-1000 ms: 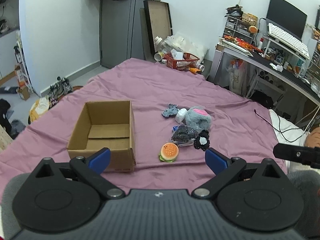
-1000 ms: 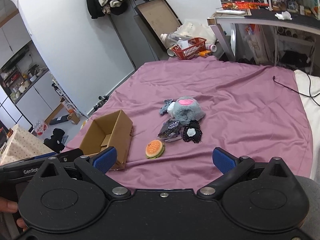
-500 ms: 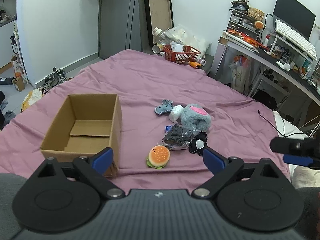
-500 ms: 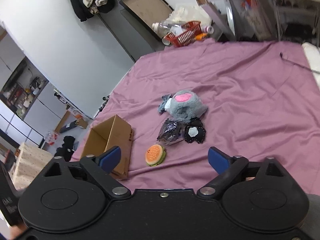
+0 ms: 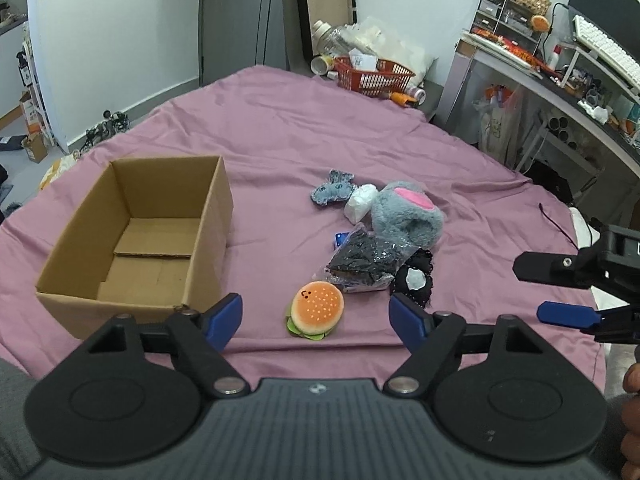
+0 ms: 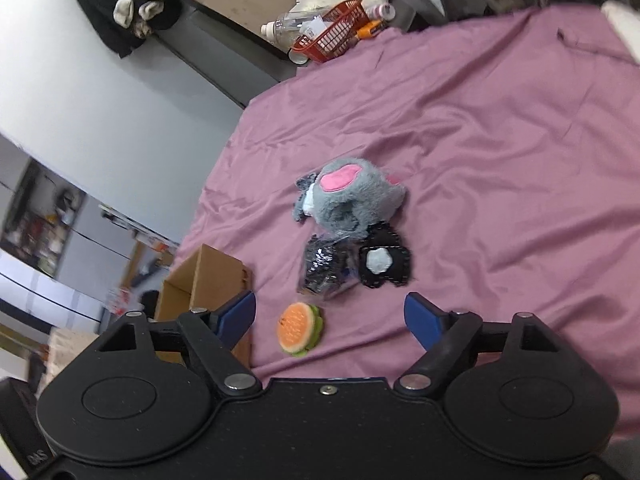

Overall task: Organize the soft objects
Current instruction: 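Move the left tool to the hamburger plush while the right tool approaches the black lace piece, then grasp the hamburger plush with the left tool while the right tool grasps the black lace piece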

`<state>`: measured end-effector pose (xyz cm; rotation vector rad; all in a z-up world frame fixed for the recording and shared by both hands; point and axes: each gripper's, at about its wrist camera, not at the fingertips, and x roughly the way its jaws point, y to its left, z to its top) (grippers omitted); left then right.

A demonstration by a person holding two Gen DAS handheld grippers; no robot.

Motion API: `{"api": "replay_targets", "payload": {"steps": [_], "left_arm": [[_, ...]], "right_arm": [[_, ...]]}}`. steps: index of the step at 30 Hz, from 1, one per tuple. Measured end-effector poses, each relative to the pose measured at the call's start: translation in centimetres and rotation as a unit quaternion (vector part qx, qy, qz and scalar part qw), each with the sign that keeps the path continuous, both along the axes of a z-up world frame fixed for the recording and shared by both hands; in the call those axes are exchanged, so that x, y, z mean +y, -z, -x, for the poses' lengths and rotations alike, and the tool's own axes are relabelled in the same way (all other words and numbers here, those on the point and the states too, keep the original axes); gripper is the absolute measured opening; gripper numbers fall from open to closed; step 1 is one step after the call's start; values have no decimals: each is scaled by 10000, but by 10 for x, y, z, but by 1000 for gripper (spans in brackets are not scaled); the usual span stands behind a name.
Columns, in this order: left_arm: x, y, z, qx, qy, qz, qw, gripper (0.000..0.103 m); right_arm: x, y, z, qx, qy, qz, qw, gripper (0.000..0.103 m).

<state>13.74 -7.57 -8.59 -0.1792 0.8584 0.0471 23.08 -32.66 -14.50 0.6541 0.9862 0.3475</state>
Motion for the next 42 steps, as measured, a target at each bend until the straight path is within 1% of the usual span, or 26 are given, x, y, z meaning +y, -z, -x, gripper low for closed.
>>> {"api": "replay_targets", "payload": {"steps": [1,3,6,12,15,17,19,22,24,31,38,41,42], "left_arm": [[0,4,-3,50,-9,13,10000,78],[0,11,-10,135,-32,54,9999,77],[0,23,-20,248,-35,39,9997,75],[-3,47,-39,509,-30,121,9986,66],[-5,58,-50,603,-2,112,9981,65],[-7,65,-56,649,8,76,9979,65],[-8,72,-62,712,-3,68,9974,65],[-7,82,-70,829,-30,78,9965,65],[-7,89,-75,898,-40,50,9959,65],[-8,107,-86,1103,-27,-38,9939,65],[-10,118,-95,1213,-23,-104,9926,64],[-9,120,-95,1216,-58,-44,9925,57],[-9,120,-95,1223,-82,-16,9925,52]], "right_arm": [[-1,7,-4,153,65,-90,9998,79],[-2,15,-8,207,136,-155,9996,78],[-5,26,-15,360,257,-376,9983,78],[-3,45,-35,649,383,-273,9968,78],[0,54,-45,759,444,-157,9960,77],[4,61,-53,833,395,-115,9957,72],[8,69,-59,913,350,-100,9952,69],[7,79,-66,1070,386,-124,9934,61],[5,85,-70,1162,460,-151,9920,59],[15,95,-86,1210,390,-96,9918,59],[24,101,-95,1259,316,198,9913,60],[31,103,-102,1208,168,289,9921,60],[32,103,-103,1193,158,319,9922,60]]}}
